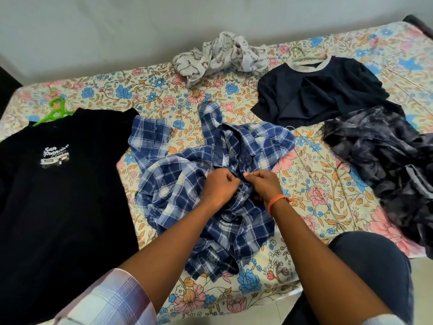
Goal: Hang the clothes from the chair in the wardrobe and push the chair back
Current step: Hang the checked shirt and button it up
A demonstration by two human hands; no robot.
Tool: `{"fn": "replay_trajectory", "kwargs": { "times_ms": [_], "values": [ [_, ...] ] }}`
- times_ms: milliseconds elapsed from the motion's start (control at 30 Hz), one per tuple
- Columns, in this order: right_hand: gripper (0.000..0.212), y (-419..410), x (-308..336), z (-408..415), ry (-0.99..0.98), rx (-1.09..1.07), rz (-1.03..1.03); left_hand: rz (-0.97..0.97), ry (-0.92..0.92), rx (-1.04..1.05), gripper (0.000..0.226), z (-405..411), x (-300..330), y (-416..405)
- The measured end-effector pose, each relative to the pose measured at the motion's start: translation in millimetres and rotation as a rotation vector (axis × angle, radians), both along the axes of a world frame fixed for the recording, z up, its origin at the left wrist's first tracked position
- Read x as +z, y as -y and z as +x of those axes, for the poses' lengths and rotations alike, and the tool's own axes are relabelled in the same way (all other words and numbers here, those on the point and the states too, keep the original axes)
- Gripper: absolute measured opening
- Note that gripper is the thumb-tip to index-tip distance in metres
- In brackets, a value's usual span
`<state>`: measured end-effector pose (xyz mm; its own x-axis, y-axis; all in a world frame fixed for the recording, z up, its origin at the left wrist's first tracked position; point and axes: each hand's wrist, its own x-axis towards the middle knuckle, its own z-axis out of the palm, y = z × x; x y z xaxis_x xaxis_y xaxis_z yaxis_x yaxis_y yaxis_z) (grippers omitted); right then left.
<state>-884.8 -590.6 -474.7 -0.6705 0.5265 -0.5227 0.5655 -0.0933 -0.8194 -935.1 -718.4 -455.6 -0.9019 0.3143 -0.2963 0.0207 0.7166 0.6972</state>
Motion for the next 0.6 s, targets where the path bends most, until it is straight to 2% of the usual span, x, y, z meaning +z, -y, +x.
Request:
{"fn": "replay_trajectory", "kwargs": {
  "times_ms": [133,267,400,500,600],
  "values": [
    [0.018,-0.9,0.7,-4.9,-0.046,-0.125,-0.022,-0.009,-0.012,-0.029,0.019,5.5,-3.1,-1.8],
    [0.008,-4.1,0.4,-7.3,-0.108,-0.127,0.138,0.022,-0.004,-0.009,0.017,2.5,1.7,-1.2],
    [0.008,-4.8,1.1,-5.9,-0.112,-0.193,-0.003,0.141,0.088,0.063,0.018,4.4,10.9,-2.2],
    [0.016,-4.1,13.2,-9.2,-0.166,-0.111,-0.036,0.194,0.113,0.080,0.020,4.1,18.5,-3.3],
    [0.016,-2.6,33.0,-11.4,-0.234,0.023,-0.052,0.229,0.104,0.117,0.019,2.8,26.4,-4.8]
  ]
}}
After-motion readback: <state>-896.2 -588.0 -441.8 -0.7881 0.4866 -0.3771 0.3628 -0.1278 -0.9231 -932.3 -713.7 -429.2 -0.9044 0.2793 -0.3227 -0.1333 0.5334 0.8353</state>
